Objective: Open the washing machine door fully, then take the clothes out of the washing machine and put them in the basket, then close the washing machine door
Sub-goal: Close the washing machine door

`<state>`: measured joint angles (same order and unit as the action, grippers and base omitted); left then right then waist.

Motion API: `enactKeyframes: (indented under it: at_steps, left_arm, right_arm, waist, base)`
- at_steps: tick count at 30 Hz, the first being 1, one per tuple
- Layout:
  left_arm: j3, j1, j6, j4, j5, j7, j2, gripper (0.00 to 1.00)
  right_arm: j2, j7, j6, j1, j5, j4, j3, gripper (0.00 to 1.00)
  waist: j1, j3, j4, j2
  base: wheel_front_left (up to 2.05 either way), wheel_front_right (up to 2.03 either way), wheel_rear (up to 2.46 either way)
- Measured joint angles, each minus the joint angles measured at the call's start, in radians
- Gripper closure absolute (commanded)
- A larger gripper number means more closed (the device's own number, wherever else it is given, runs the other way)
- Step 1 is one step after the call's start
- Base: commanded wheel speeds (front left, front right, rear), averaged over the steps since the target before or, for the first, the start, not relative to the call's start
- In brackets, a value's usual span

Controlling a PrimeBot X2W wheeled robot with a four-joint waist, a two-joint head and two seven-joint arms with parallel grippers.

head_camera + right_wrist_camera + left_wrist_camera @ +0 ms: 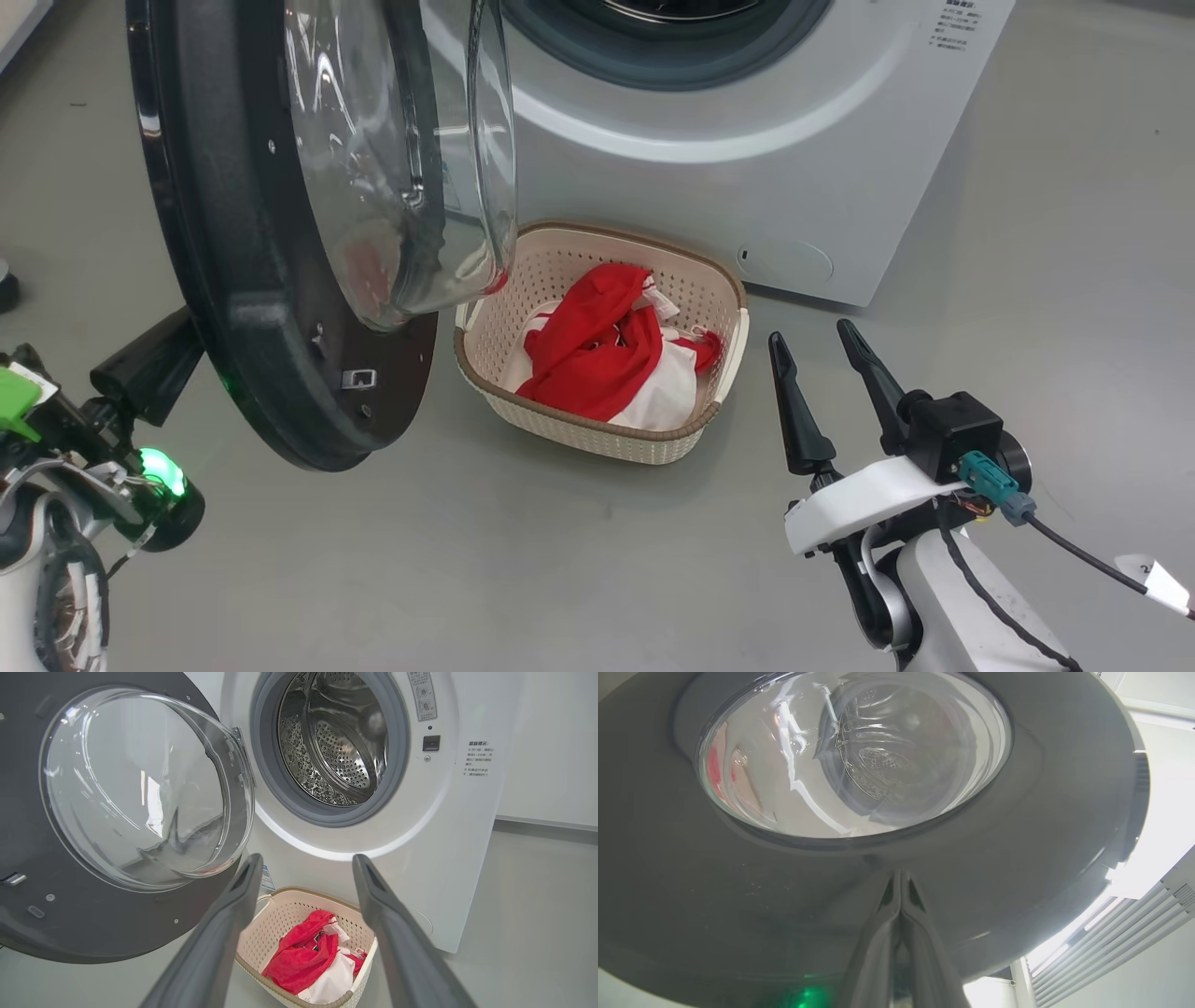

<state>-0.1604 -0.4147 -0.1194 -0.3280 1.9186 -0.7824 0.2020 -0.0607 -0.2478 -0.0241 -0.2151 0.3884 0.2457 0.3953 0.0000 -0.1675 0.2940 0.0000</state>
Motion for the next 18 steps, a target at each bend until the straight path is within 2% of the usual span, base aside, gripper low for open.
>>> enactKeyframes:
  at_steps: [18]
  left_arm:
    - [0.011, 0.071, 0.000, 0.102, 0.012, 0.007, -0.062, 1.00]
  right_arm:
    - [0.001, 0.000, 0.002, 0.019, 0.025, -0.028, 0.004, 0.00]
  waist:
    - [0.0001, 0.024, -0.103, 0.0000]
  base:
    - [0.00, 0.00, 0.00]
